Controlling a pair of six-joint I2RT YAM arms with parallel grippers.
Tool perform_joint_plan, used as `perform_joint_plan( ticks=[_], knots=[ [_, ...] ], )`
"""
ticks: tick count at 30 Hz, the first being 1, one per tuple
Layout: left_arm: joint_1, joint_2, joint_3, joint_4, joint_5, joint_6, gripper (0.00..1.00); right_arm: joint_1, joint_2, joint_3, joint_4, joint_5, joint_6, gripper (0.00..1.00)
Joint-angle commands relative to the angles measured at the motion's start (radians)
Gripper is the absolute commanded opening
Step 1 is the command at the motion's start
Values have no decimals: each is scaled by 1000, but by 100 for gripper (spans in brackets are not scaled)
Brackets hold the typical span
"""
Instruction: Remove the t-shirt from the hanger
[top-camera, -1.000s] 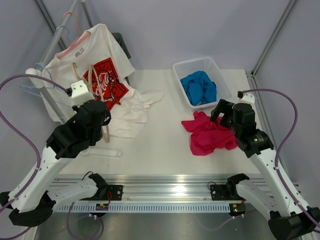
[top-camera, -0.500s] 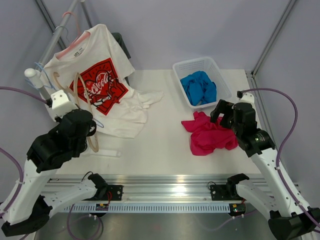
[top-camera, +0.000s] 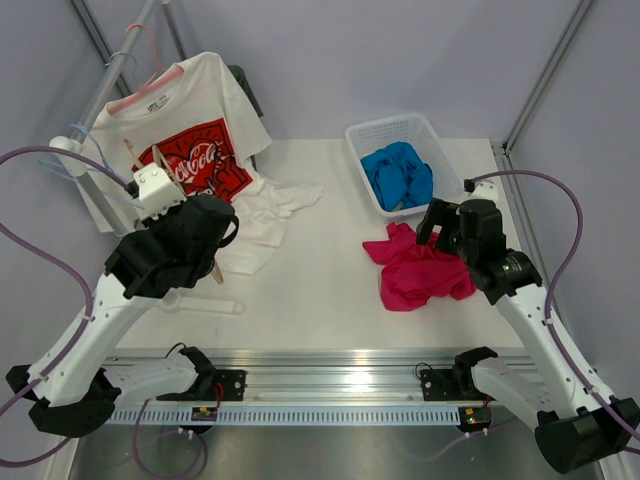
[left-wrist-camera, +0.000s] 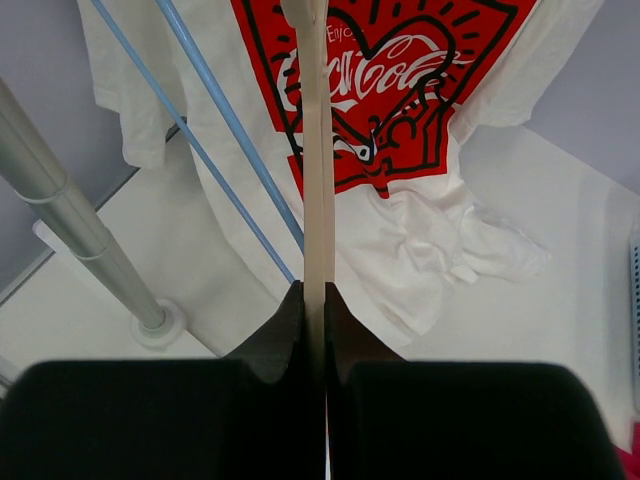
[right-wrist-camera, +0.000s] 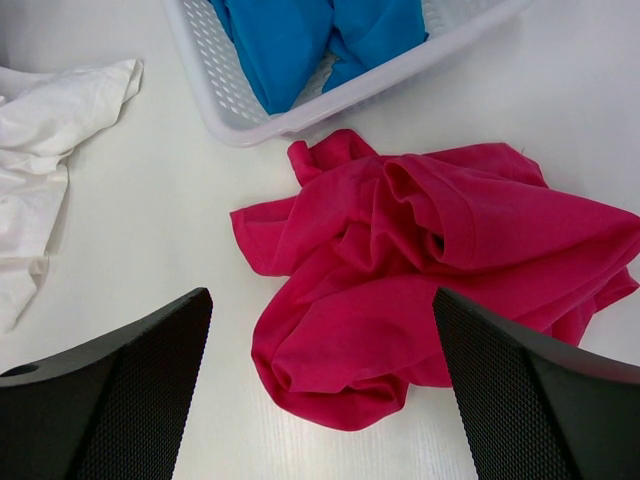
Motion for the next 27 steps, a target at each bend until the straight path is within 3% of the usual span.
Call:
perform_joint_plan(
  ticks=[1, 7, 14, 27],
  knots=[
    [-1, -7, 16, 0, -91, -118, 0, -3, 2, 43, 14, -13, -29, 100],
    [-1, 10, 42, -60, -120, -162, 0, -3, -31, 44, 10, -21, -31, 99],
    [-1, 131, 157, -51, -326, -98, 0, -1, -31, 67, -1, -16, -34, 99],
    [33, 228, 192, 47, -389, -52, 0, -3, -66, 93, -16, -9, -62, 99]
  ],
)
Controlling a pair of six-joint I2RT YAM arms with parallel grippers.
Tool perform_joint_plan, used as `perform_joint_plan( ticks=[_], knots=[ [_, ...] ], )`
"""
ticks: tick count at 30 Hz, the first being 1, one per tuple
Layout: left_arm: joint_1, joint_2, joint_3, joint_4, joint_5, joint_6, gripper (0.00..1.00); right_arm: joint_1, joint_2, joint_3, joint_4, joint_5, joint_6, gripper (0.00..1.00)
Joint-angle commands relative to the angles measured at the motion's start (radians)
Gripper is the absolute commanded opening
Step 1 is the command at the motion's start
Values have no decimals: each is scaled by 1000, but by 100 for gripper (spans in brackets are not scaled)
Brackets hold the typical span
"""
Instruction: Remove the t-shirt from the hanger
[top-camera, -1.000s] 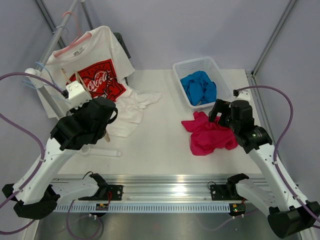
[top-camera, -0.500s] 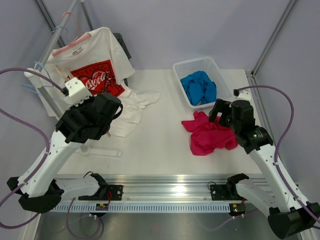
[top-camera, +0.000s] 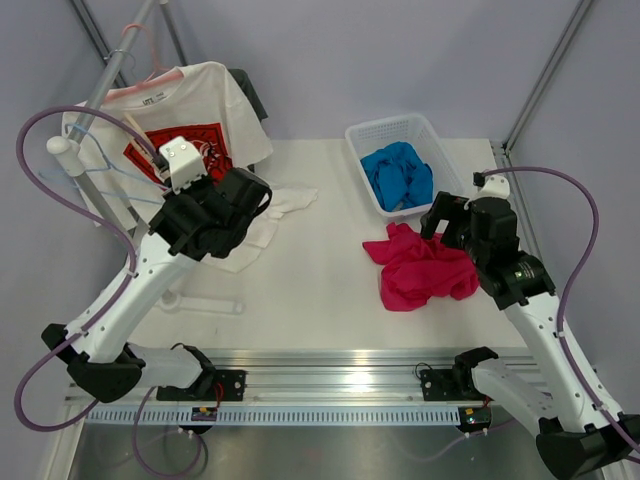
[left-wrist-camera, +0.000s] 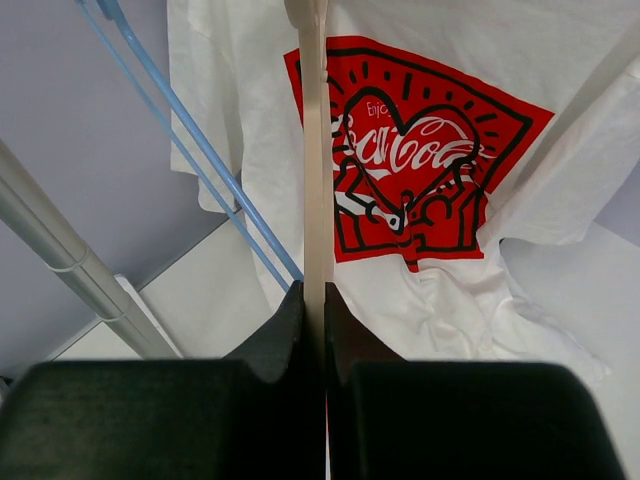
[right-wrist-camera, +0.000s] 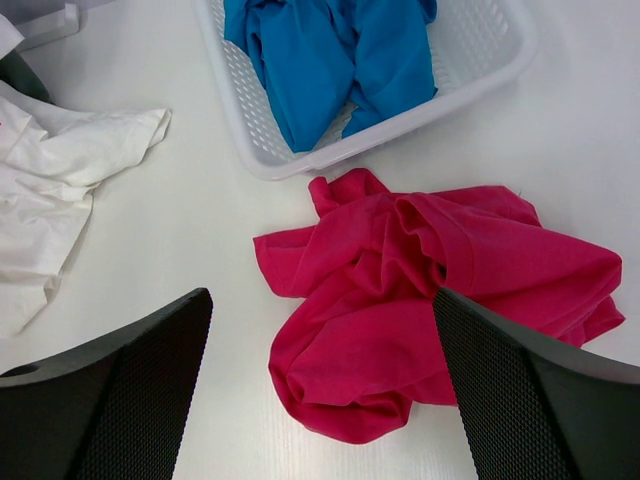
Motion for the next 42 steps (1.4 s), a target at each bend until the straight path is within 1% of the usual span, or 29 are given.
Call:
perform_joint_plan(
  ticks=[1, 3, 4, 8, 9, 10, 12, 21, 24, 27, 36, 42],
  knots=[
    [11, -16, 55, 98, -134, 1, 0, -1, -32, 32, -12, 1, -29, 99],
    [19, -21, 55, 139, -135, 19, 0, -1, -34, 33, -9, 4, -29, 99],
    [25, -21, 55, 162, -137, 68, 0, -1, -32, 33, -9, 2, -28, 100],
    [44, -22, 54, 274, -137, 171, 0, -1, -23, 22, 0, 2, -28, 99],
    [48, -24, 52, 333, -138, 197, 0, -3, -19, 21, 2, 1, -28, 100],
    [53, -25, 51, 355, -135, 240, 0, -1, -16, 19, 2, -1, -31, 100],
    [66, -28, 52, 407, -131, 272, 0, -1, -12, 24, -3, -8, -31, 99],
    [109, -34, 104, 518, -117, 396, 0, -1, -34, 27, 3, 1, -34, 99],
    [122, -50, 89, 526, -106, 386, 0, -3, -35, 22, 8, -13, -31, 99],
    [152, -56, 63, 530, -48, 366, 0, -3, -42, 22, 3, -16, -34, 99],
    [206, -53, 26, 536, 4, 335, 0, -1, -95, 16, 5, -21, -37, 99],
    [248, -45, -49, 558, 57, 297, 0, -1, -104, 12, 17, -36, -34, 99]
  ],
)
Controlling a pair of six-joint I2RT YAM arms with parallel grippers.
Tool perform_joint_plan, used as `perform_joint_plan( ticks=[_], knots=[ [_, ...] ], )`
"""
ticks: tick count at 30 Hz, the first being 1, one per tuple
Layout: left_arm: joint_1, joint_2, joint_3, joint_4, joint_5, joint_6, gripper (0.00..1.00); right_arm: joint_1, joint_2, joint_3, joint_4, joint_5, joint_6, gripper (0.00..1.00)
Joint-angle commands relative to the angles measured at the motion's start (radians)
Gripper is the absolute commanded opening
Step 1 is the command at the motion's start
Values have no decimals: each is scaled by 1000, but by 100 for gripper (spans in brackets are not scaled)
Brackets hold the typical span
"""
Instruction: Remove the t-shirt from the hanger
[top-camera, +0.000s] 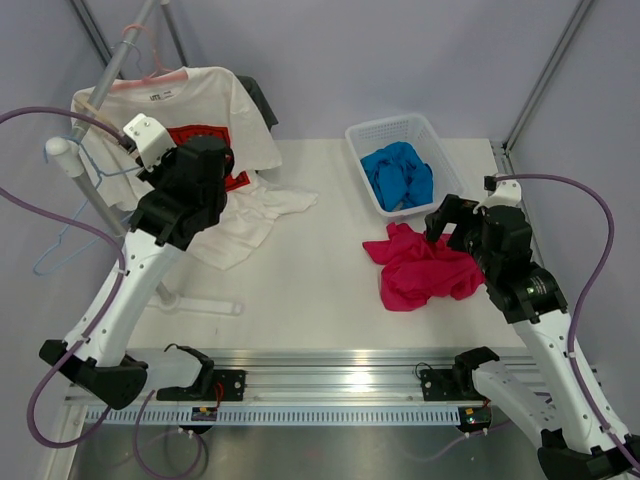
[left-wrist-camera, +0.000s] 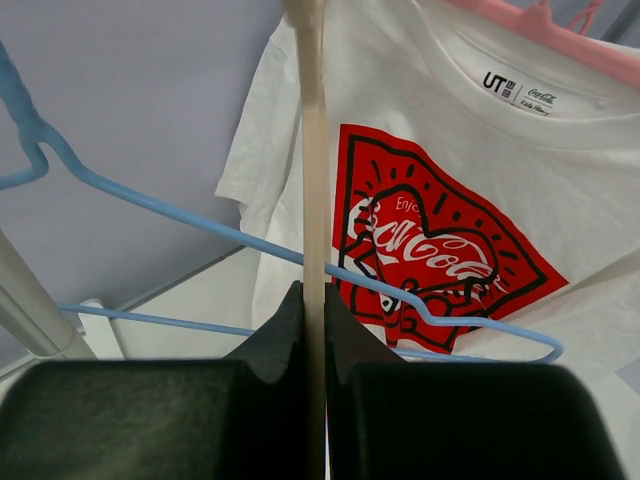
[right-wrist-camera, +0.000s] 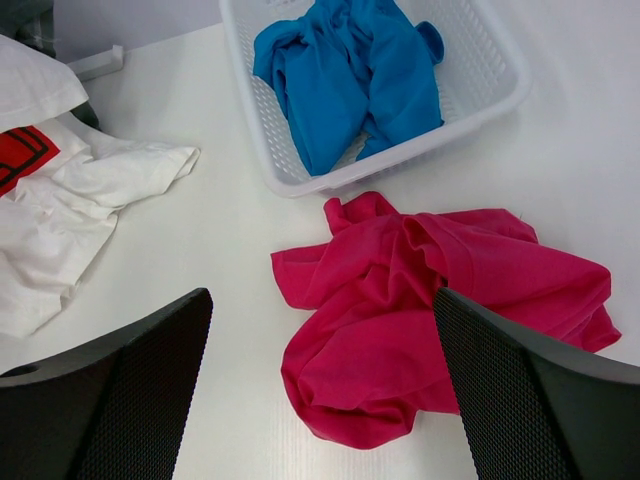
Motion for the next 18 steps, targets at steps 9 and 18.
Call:
perform_joint_plan(
  ticks=[9, 18],
  knots=[
    [21, 2, -56, 76, 33, -83, 0, -1, -37, 7, 18, -25, -25, 100],
    [23, 8, -92, 145, 66, -25, 8, -1, -52, -4, 24, -35, -23, 100]
  ],
)
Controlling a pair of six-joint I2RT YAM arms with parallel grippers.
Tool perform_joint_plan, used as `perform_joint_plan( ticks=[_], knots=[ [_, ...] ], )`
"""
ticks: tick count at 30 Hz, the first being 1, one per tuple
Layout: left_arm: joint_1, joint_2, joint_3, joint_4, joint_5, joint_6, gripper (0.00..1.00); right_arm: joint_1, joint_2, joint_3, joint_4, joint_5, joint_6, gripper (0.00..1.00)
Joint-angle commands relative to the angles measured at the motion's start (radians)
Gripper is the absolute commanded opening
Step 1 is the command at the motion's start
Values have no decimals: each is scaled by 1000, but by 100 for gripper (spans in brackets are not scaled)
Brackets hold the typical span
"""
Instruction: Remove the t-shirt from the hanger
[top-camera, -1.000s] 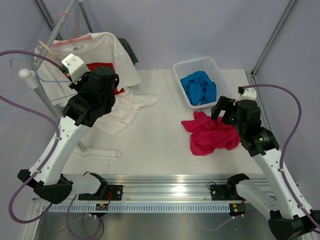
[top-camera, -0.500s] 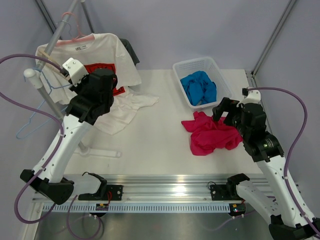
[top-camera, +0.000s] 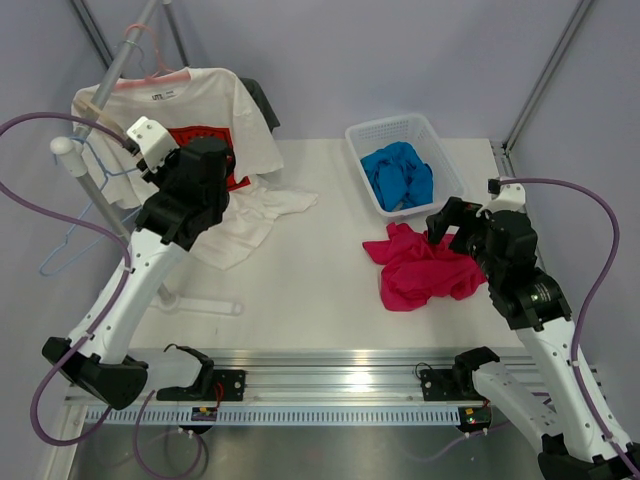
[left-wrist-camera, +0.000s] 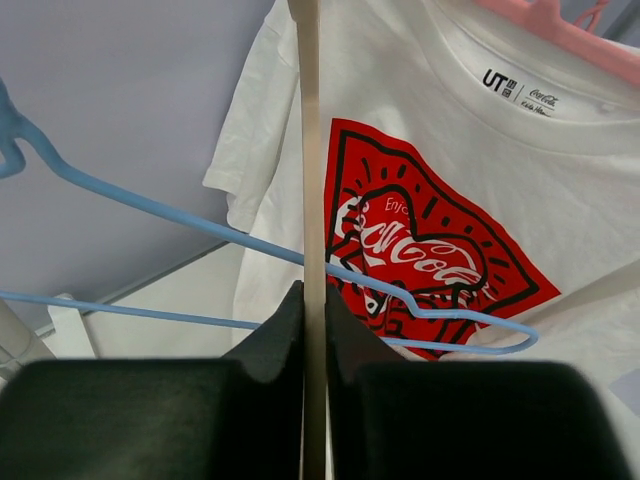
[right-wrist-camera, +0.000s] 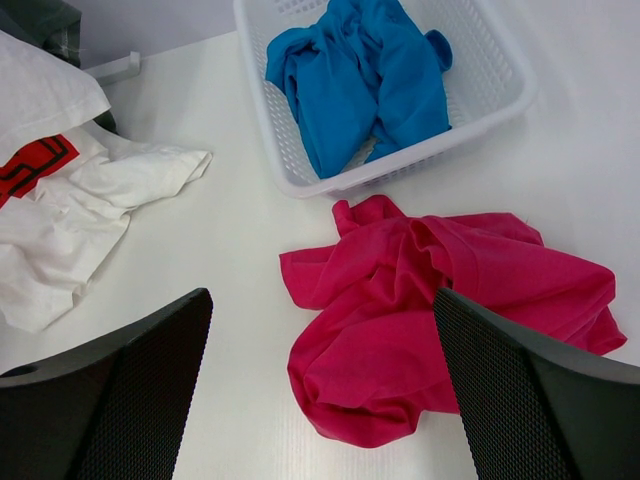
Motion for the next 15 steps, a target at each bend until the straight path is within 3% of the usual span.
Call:
perform_joint_plan(
  ticks=[1, 3, 4, 7, 9, 15],
  knots=[
    [1, 6, -18, 51, 45, -7, 36, -3, -17, 5, 24, -17, -21, 99],
    [1, 1, -19, 51, 62, -7, 58, -1, -25, 3, 24, -19, -21, 100],
    [1, -2, -22, 53, 70, -4, 75, -3, -26, 3, 25, -19, -21, 100],
    [1, -22, -22, 59, 111, 36, 97, -1, -32, 2, 27, -23, -21, 100],
    [1, -40, -19, 63, 163, 90, 99, -1, -32, 3, 27, -28, -20, 99],
    [1, -157, -47, 69, 497, 254, 99, -1, -29, 5, 22, -65, -15, 100]
  ],
)
